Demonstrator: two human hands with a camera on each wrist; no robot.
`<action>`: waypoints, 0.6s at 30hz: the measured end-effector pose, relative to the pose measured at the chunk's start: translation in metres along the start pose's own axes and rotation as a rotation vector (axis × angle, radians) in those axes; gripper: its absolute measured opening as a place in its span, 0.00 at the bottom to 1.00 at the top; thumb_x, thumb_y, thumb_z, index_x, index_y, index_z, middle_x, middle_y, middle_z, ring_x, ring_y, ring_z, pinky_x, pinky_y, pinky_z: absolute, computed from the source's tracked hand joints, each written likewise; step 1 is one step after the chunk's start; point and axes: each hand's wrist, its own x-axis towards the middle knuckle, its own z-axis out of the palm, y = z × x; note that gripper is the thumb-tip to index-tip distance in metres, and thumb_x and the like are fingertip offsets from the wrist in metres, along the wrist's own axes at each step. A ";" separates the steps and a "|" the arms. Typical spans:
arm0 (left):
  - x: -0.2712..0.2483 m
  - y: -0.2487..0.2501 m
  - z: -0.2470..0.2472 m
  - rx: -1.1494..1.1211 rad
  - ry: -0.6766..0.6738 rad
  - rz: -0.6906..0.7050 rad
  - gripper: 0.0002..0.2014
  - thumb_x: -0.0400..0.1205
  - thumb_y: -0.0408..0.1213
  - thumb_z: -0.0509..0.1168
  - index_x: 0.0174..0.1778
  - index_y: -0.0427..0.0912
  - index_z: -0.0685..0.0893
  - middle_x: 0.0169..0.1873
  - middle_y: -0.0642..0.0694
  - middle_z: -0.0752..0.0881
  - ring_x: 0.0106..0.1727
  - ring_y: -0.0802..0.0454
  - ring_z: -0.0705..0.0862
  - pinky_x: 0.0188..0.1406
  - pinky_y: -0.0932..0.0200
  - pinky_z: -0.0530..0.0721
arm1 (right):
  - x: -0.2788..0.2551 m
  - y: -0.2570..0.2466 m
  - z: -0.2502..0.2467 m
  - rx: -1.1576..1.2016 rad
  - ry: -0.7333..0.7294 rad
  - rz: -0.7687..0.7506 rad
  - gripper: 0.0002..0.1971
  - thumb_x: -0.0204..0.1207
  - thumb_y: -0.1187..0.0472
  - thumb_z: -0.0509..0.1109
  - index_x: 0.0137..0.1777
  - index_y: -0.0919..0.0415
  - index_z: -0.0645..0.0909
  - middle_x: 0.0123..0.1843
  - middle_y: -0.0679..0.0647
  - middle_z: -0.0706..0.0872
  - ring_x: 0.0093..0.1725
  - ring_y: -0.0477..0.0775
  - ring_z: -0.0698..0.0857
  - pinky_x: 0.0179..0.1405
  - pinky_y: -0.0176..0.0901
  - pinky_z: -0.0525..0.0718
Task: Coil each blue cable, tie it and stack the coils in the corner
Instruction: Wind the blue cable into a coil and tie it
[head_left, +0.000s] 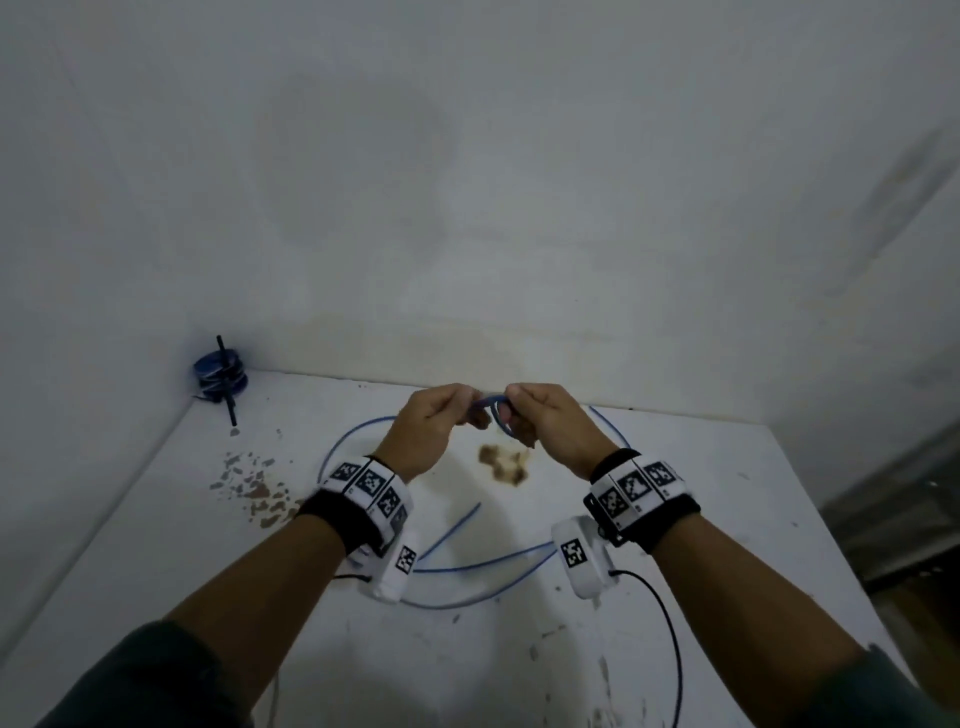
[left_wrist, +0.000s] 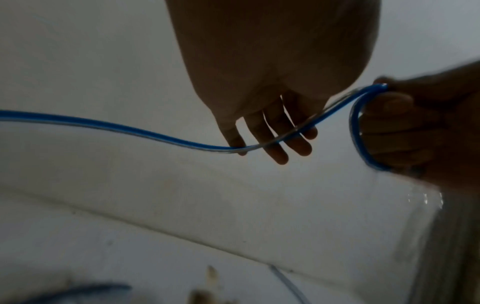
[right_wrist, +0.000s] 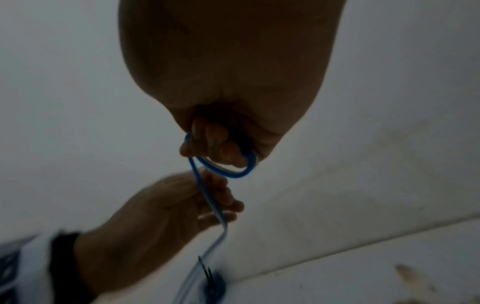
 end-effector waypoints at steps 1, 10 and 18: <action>-0.002 0.002 0.005 -0.060 0.019 -0.002 0.14 0.89 0.35 0.58 0.52 0.36 0.89 0.41 0.40 0.90 0.43 0.51 0.88 0.46 0.61 0.84 | 0.003 0.000 0.002 0.071 0.020 0.017 0.21 0.91 0.61 0.54 0.36 0.63 0.76 0.24 0.46 0.70 0.25 0.46 0.65 0.27 0.38 0.66; -0.004 0.013 0.025 -0.277 0.155 -0.210 0.13 0.87 0.41 0.63 0.46 0.39 0.90 0.27 0.47 0.81 0.25 0.59 0.75 0.28 0.63 0.75 | 0.016 -0.019 0.026 0.610 0.227 0.187 0.24 0.90 0.50 0.54 0.34 0.61 0.72 0.23 0.48 0.60 0.24 0.48 0.58 0.28 0.43 0.58; 0.003 0.021 0.016 -0.333 0.160 -0.228 0.06 0.86 0.39 0.66 0.51 0.50 0.89 0.36 0.47 0.82 0.27 0.54 0.69 0.23 0.64 0.68 | 0.015 -0.015 0.024 0.602 0.421 0.214 0.21 0.91 0.53 0.52 0.36 0.60 0.71 0.25 0.47 0.61 0.25 0.48 0.58 0.28 0.41 0.60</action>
